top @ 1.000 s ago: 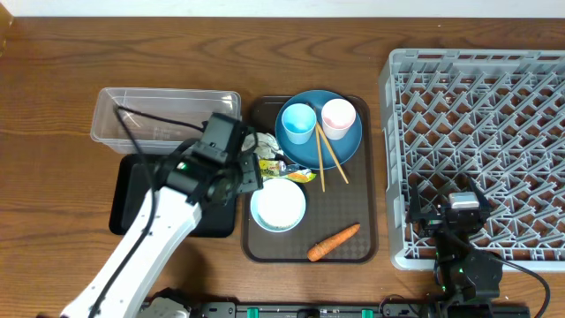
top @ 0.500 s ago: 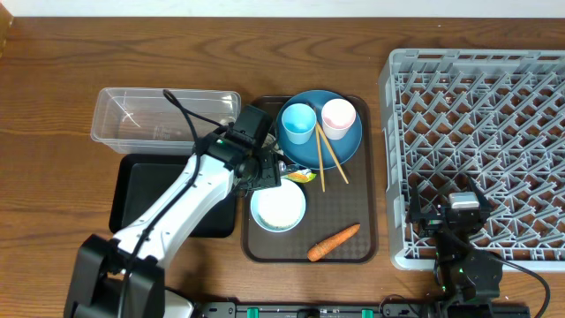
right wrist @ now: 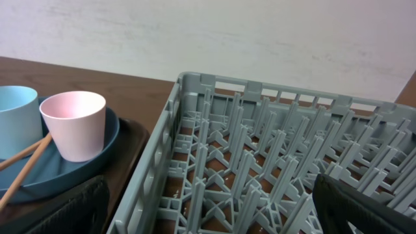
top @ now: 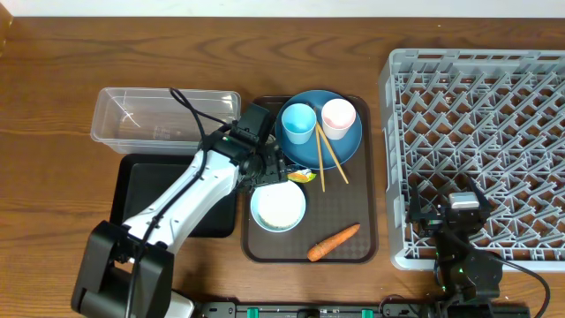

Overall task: Sort waste into correct bins and load items into the dishwasher rack
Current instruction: 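Lower the left gripper and grasp the yellow Pandan wrapper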

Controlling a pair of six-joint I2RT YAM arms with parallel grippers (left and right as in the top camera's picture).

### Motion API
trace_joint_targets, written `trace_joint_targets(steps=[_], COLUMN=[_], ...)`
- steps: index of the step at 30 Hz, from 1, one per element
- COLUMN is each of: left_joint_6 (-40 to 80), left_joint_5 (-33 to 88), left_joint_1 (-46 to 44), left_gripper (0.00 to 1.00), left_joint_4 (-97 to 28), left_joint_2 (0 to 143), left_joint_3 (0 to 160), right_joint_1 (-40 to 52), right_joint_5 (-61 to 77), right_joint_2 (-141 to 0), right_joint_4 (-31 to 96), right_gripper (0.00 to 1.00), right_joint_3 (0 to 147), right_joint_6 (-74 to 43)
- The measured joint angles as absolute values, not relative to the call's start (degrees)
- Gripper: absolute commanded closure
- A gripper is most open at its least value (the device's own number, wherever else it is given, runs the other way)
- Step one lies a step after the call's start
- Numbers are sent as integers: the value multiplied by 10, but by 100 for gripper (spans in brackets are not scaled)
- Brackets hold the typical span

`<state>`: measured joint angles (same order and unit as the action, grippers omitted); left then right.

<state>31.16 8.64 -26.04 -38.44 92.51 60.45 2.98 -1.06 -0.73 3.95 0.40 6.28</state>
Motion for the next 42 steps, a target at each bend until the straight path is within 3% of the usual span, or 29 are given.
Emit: trace_joint_targets(steps=[3,4,6,19,26,37,42], left_joint_6=[315,317,317,315,319,317,318], left_joint_5=[87,86,86,86,87,87,86], left_joint_1=[-260,-260,-260,-260,-260,-260,-260], left_gripper=[5,19,30,35,64,68,79], left_joint_4=[-383,-381,-379,-362,-362,-373,-373], left_joint_2=[926,926,926,957,980,951,921], left_joint_3=[604,604,604,604,604,604,604], right_joint_1=[30,30,30,30,30,30,30], right_joint_5=[-11,-11,-11,-11,-11,-11,-11], right_joint_2=[-7,-7,-7,-7,-7,-7,-7], right_joint_4=[39,39,39,39,39,39,39], right_gripper=[1,1,1,1,1,1,1], right_joint_3=[4,4,4,4,4,4,4], right_joint_6=[63,63,63,63,63,63,63])
